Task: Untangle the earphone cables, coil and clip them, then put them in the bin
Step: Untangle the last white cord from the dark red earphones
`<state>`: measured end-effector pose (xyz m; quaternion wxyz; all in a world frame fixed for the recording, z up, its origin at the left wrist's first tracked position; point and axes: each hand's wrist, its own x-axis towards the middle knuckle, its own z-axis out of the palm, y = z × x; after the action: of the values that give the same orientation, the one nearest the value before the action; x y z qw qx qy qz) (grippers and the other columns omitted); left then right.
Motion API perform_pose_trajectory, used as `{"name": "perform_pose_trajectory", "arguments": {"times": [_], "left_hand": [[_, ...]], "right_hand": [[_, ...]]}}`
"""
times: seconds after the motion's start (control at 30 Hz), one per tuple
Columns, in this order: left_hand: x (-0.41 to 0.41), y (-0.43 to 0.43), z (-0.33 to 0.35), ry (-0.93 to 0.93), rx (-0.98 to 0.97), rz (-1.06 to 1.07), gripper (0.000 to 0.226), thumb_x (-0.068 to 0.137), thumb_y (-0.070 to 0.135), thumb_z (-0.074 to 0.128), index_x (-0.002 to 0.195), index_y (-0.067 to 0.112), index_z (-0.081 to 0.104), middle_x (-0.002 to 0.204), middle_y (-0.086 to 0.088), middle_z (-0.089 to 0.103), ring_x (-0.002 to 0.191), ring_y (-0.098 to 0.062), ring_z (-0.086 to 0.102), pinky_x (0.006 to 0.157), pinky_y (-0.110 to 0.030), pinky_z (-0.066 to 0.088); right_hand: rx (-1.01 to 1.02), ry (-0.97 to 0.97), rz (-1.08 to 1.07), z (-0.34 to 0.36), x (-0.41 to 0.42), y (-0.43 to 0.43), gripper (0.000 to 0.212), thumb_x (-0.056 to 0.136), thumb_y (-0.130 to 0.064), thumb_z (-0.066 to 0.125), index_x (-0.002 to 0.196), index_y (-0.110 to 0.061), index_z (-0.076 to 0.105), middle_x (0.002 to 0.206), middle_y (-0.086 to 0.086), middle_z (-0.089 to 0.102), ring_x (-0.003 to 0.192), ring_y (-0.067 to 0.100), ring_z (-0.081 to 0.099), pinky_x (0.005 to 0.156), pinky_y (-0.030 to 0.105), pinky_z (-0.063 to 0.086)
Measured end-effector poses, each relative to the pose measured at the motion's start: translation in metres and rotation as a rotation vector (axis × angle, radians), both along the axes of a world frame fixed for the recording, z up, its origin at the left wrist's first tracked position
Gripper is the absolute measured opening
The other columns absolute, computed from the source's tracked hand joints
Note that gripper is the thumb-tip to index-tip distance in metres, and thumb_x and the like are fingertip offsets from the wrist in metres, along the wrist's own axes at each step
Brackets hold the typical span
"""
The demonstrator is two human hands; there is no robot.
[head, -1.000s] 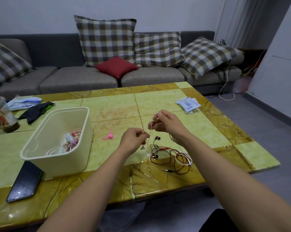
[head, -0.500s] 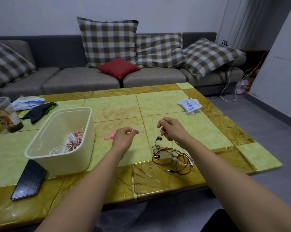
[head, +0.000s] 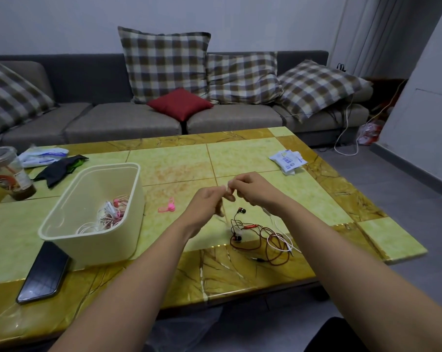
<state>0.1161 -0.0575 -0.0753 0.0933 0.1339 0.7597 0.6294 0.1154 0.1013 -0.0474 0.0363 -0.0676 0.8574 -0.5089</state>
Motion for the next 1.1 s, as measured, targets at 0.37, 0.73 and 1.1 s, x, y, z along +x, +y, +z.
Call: {"name": "perform_pose_trajectory", "arguments": {"times": [0.37, 0.73, 1.1], "left_hand": [[-0.011, -0.029, -0.018, 0.148, -0.780, 0.482, 0.053, 0.099, 0.022, 0.047, 0.148, 0.008, 0.032, 0.153, -0.012, 0.033, 0.141, -0.032, 0.028, 0.114, -0.043, 0.026], [-0.004, -0.011, -0.028, 0.161, -0.951, 0.375, 0.038, 0.100, 0.017, 0.039, 0.135, 0.011, 0.050, 0.141, -0.011, 0.049, 0.134, -0.031, 0.037, 0.108, -0.040, 0.028], [0.000, 0.000, -0.031, 0.306, -0.829, 0.374, 0.038, 0.101, 0.024, 0.040, 0.137, 0.013, 0.045, 0.135, -0.009, 0.052, 0.125, -0.030, 0.040, 0.100, -0.041, 0.035]], "right_hand": [[0.065, -0.123, -0.019, -0.029, 0.002, 0.007, 0.031, 0.099, -0.029, 0.052, 0.077, -0.014, 0.067, 0.073, 0.004, 0.050, 0.061, 0.013, 0.040, 0.048, 0.019, 0.031], [0.041, -0.134, -0.074, -0.046, 0.000, 0.015, 0.027, 0.097, -0.025, 0.052, 0.076, -0.014, 0.067, 0.077, 0.006, 0.056, 0.058, 0.013, 0.039, 0.050, 0.022, 0.031], [0.034, -0.085, -0.057, -0.048, -0.002, 0.012, 0.028, 0.096, -0.027, 0.052, 0.073, -0.019, 0.066, 0.073, -0.002, 0.057, 0.064, 0.012, 0.046, 0.058, 0.023, 0.035]]}}
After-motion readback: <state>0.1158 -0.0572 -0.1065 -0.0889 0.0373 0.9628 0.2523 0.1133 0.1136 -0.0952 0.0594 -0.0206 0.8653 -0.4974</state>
